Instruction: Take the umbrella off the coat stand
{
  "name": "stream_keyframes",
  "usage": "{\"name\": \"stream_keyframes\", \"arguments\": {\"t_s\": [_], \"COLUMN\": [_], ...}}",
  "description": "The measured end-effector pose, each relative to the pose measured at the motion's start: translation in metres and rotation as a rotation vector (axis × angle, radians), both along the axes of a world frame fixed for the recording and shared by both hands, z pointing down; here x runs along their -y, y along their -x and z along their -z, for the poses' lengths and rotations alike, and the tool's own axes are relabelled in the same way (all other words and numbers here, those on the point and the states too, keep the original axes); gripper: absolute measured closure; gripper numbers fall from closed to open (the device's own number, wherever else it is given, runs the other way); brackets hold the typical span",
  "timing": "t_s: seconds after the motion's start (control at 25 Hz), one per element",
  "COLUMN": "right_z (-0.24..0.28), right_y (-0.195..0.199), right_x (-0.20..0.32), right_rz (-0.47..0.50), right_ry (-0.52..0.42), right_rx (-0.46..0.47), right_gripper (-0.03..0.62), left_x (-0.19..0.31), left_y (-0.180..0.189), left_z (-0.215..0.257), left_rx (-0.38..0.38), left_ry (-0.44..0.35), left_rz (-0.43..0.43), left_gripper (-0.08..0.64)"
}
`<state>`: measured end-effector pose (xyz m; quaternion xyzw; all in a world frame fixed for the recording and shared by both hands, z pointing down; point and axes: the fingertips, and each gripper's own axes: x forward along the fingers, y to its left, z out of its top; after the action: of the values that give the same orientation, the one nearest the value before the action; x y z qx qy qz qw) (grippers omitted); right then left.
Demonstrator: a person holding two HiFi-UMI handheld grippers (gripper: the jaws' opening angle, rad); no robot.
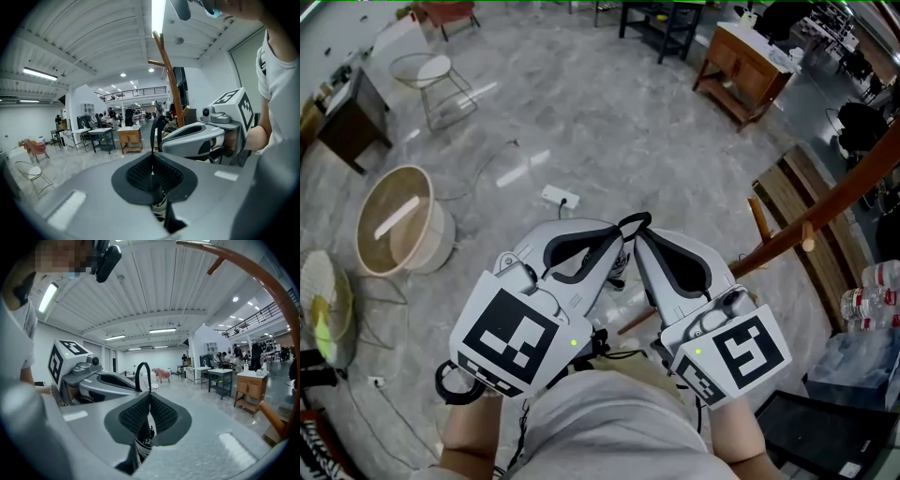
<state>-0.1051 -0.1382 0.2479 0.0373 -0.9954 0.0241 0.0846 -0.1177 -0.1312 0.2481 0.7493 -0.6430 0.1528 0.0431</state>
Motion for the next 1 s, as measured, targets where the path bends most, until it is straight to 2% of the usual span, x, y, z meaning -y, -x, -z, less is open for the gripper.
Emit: {"name": "stream_keyframes", "arguments": {"t_s": [1.0], "right_z": [-0.015], "right_y": [0.047], "right_x": [-0.051], "right_rz": [0.145], "right_ry": [0.013], "right_rx": [-0.026], "right_gripper": [0.588], "left_x": [-0.053], "left_y": [0.043], "left_z": [-0.015], "left_rx": [0.021], "left_ry": [-0.017], "left_rz": [0.131], "left_gripper": [0.538]}}
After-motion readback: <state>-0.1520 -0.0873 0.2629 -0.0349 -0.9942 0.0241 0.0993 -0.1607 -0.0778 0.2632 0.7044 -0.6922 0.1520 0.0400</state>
